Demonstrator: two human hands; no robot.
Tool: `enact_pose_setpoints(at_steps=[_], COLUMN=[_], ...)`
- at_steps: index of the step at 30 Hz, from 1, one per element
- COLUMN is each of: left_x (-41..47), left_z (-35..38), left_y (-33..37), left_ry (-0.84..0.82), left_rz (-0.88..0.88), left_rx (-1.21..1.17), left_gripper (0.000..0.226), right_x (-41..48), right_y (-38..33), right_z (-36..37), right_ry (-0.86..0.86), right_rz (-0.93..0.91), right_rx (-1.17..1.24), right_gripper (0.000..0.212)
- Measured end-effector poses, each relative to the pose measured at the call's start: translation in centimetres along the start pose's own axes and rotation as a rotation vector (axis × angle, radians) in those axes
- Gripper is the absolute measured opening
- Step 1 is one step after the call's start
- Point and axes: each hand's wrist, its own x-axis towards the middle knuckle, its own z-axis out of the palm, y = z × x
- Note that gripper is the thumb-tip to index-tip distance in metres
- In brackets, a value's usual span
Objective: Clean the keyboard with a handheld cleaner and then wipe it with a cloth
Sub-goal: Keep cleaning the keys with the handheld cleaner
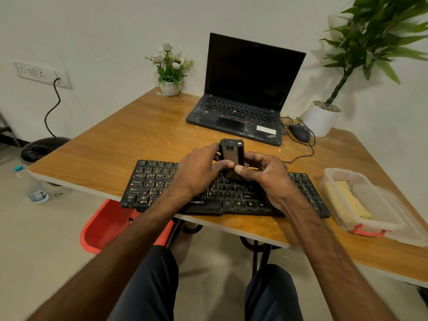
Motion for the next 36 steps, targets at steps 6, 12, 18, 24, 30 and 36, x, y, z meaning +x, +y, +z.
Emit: enact_pose_setpoints(at_steps=[6,12,18,24,30,36], left_x=[0.0,-0.6,-0.8,-1.2,-1.4,-1.5], left_z=[0.8,0.8,0.3,0.8,1.0,1.1], left_y=[0.8,2.6,2.4,2.1,1.8,2.1], left_ry=[0.062,-0.091,-0.051,-0.074,-0.088,-0.07], left_rz=[-0.138,-0.415,-0.523,-0.5,-0.45,-0.439], left_rx=[-0.46,-1.045,-1.312,-1.263,-1.265,-1.257], left_gripper=[0.035,0.039,0.044,0.043,0.044,0.045], right_x=[-0.3,-0.9,-1.5,-1.6,-1.7,-1.9], right_y=[-0.9,-2.5,-2.2,-2.4,-3.1,-2.9], right_z=[1.3,3.4,3.5,3.2,2.9,3.1], right_ry=[0.062,0.223,0.14,0.333,0.361,0.368], right_rz=[-0.002,-0.12,-0.186,-0.233,-0.327,-0.375], right_rx=[0.094,-0.23,-0.361,-0.36,-0.482,-0.651], right_gripper=[0.036,0.025,0.031,0.019,0.016,0.009])
